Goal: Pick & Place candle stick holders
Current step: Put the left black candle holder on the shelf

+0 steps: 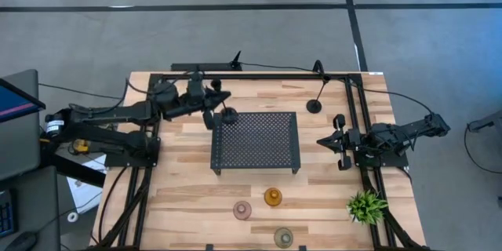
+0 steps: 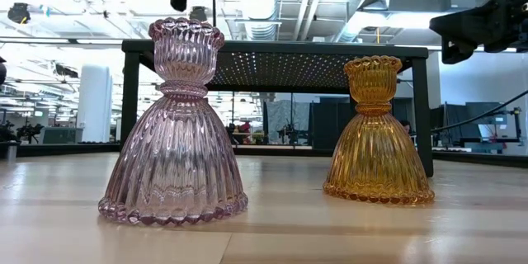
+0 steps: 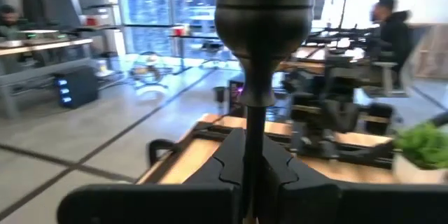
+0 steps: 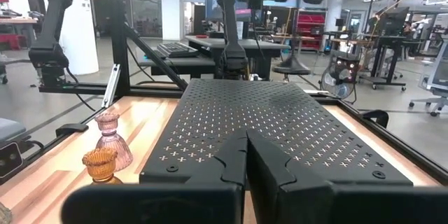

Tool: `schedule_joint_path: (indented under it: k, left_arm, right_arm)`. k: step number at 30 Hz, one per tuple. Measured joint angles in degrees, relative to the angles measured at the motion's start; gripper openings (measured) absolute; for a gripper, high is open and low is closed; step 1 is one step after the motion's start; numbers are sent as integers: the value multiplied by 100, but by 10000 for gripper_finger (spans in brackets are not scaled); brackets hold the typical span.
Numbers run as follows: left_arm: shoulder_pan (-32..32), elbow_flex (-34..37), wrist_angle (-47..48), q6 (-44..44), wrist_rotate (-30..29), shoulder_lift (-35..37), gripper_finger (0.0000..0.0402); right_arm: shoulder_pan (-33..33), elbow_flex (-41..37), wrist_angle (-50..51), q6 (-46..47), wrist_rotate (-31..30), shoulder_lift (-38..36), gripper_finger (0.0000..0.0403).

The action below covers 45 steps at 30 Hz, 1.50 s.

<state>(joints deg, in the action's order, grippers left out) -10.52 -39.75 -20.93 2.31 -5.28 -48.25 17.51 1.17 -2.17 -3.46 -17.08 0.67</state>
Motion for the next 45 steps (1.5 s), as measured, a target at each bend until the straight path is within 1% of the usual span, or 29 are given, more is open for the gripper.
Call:
schedule_joint_path:
  k: [5, 9, 12, 16, 28, 36, 45]
  left_arm:
    - [374, 0, -233, 26, -68, -368, 8]
    - [397, -92, -398, 120, -94, -802, 8]
    - [397, -271, -422, 189, -234, -1075, 8]
    - [397, -417, -436, 192, -238, -1266, 8]
    - [397, -422, -423, 124, -238, -1294, 8]
    - [397, -422, -424, -100, -240, -1294, 8]
    - [397, -422, -443, -111, -236, -1294, 30]
  right_arm:
    - [1, 0, -5, 0, 0, 1, 0]
    - [1, 0, -19, 1, 0, 2, 0]
    - [0, 0, -22, 2, 0, 1, 0]
    - [1, 0, -23, 2, 0, 2, 0]
    - [-1, 0, -22, 2, 2, 0, 0]
    - [0, 0, -22, 2, 2, 1, 0]
    - [-1, 0, -22, 2, 2, 0, 0]
